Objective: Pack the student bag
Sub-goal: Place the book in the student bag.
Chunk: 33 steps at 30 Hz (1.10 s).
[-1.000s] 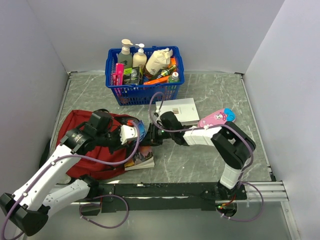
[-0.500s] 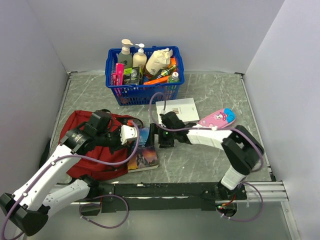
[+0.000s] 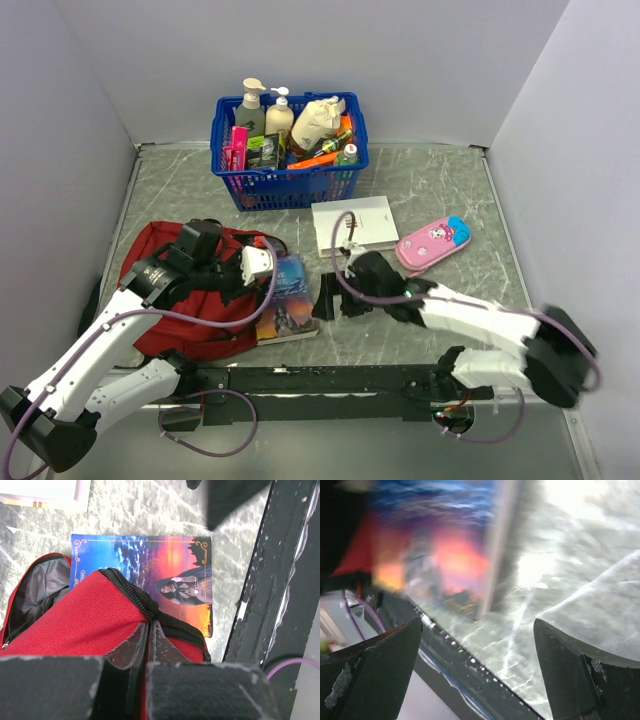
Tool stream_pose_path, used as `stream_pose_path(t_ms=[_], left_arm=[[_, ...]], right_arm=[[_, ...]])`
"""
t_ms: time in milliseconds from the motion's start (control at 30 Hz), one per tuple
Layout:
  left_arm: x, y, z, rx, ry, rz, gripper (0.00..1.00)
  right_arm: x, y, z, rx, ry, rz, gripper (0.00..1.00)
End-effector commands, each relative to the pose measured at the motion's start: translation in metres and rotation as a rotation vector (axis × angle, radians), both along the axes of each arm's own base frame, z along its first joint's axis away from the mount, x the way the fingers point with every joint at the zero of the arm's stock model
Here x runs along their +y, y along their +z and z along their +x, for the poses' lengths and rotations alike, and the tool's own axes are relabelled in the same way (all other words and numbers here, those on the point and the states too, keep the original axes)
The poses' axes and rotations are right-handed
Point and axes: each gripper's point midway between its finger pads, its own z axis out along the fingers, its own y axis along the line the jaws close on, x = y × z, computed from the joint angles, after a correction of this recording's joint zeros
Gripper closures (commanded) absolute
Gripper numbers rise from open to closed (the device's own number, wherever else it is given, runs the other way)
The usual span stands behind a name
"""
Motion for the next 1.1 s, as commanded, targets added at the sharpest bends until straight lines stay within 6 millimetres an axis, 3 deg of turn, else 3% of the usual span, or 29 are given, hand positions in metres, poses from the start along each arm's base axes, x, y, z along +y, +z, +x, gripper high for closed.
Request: stream_pose_path(t_ms=[0, 67, 133, 200, 300, 467, 600, 633, 733, 767, 900, 1067], left_arm=[[-0.027, 0.041, 0.004, -0.038, -0.034, -0.188, 0.99], [-0.028, 0.038, 0.001, -0.011, -0.038, -0.195, 0.99], [-0.028, 0.038, -0.001, 0.007, -0.036, -0.202, 0.99], [-0.027, 0.036, -0.004, 0.02, -0.043, -0.195, 0.99], [-0.026, 0.039, -0.005, 0.002, -0.053, -0.19, 0.99], [-0.025, 0.038, -0.005, -0.007, -0.055, -0.195, 0.99], [-0.027, 0.033, -0.004, -0.014, -0.064, -0.194, 0.99], [-0.027, 0.032, -0.003, -0.015, -0.065, -0.191, 0.99], [-0.027, 0.032, -0.002, -0.021, -0.067, -0.189, 0.99], [-0.027, 0.033, -0.003, -0.023, -0.072, -0.189, 0.99], [-0.026, 0.035, -0.003, -0.028, -0.073, -0.191, 0.99], [-0.027, 0.036, -0.003, -0.031, -0.077, -0.196, 0.99]], right_arm=[[-0.002, 0.041, 0.001, -0.434, 0.033, -0.022, 0.0], [-0.002, 0.036, 0.003, -0.573, 0.065, -0.107, 0.0], [0.012, 0.033, -0.013, -0.662, 0.151, -0.149, 0.0], [0.013, 0.019, -0.01, -0.732, 0.178, -0.267, 0.0], [0.014, 0.011, -0.01, -0.6, 0.101, -0.24, 0.0], [0.005, 0.035, 0.004, -0.509, -0.03, -0.04, 0.0], [-0.001, 0.026, -0.004, -0.35, -0.052, -0.019, 0.0], [0.009, 0.031, -0.014, -0.291, -0.007, 0.069, 0.0], [0.003, 0.022, -0.005, -0.127, -0.079, 0.19, 0.0], [0.003, 0.012, -0.011, -0.045, -0.057, 0.193, 0.0], [0.0, 0.006, -0.004, 0.043, -0.063, 0.203, 0.0], [0.011, 0.0, -0.006, 0.106, -0.021, 0.222, 0.0]])
